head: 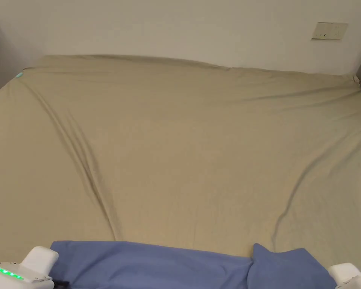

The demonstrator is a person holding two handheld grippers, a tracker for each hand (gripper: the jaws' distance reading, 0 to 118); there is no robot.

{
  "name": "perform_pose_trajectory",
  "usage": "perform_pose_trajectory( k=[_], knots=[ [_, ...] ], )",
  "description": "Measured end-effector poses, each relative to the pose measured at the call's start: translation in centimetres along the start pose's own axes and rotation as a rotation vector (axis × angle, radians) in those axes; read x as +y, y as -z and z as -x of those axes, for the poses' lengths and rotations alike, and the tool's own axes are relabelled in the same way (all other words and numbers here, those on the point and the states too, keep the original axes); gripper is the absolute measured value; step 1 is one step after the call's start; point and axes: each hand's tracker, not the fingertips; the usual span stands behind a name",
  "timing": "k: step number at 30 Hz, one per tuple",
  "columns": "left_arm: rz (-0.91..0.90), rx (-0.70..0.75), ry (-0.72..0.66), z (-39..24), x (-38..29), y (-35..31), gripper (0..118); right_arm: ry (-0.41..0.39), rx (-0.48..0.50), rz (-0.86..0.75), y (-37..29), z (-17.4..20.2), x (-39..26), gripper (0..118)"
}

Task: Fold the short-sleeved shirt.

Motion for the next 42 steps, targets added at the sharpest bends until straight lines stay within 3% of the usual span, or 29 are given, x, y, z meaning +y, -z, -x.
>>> perform_pose_trajectory(
  k=[1,6,12,14,16,17,18,19,20,23,26,35,39,42],
  knots=[
    [-0.063,-0.016,-0.037,0.3,0.4,-1.3,114,0.008,-0.037,-0.055,-0.9,-0.1,0.2,118],
    [-0.422,0.094,-0.112,-0.1,3.9,-9.3,114,0.106,-0.199,-0.431,-9.4,0.6,2.1,111],
    [-0.816,0.074,-0.172,-3.3,6.9,-18.8,112,0.081,-0.22,-0.932,-21.5,7.1,1.4,111],
    [-0.902,0.087,-0.183,-4.8,7.4,-21.2,100,0.07,-0.22,-1.053,-24.1,9.3,0.9,108],
    [-0.964,0.102,-0.195,-6.3,7.6,-22.9,63,0.058,-0.201,-1.124,-25.9,11.6,0.2,90],
    [-0.985,0.109,-0.199,-7.1,7.6,-23.5,46,0.053,-0.191,-1.148,-26.5,12.5,0.1,70],
    [-0.986,0.121,-0.197,-7.9,7.7,-24.0,24,0.048,-0.185,-1.157,-26.8,13.1,0.0,38],
    [-0.968,0.151,-0.196,-8.8,7.8,-24.3,12,0.043,-0.163,-1.166,-27.2,13.9,-0.2,12],
    [-0.979,0.152,-0.195,-9.4,7.6,-24.5,6,0.039,-0.127,-1.187,-27.6,14.7,-0.4,0],
    [-1.067,0.147,-0.178,-10.9,7.1,-24.7,0,-0.001,-0.15,-1.223,-27.7,16.1,-0.6,0],
    [-1.06,0.139,-0.133,-11.4,7.4,-24.6,0,-0.063,-0.268,-1.265,-27.4,17.2,-0.6,0],
    [-1.032,0.111,-0.142,-11.6,8.6,-23.0,0,-0.052,-0.265,-1.243,-25.8,17.1,0.3,0],
    [-0.927,0.082,-0.123,-11.1,8.9,-20.2,0,-0.036,-0.2,-1.198,-24.5,16.7,0.9,0],
    [-0.817,0.021,-0.106,-10.2,8.4,-16.9,0,-0.036,-0.21,-1.166,-23.2,16.5,1.3,0]
  ],
)
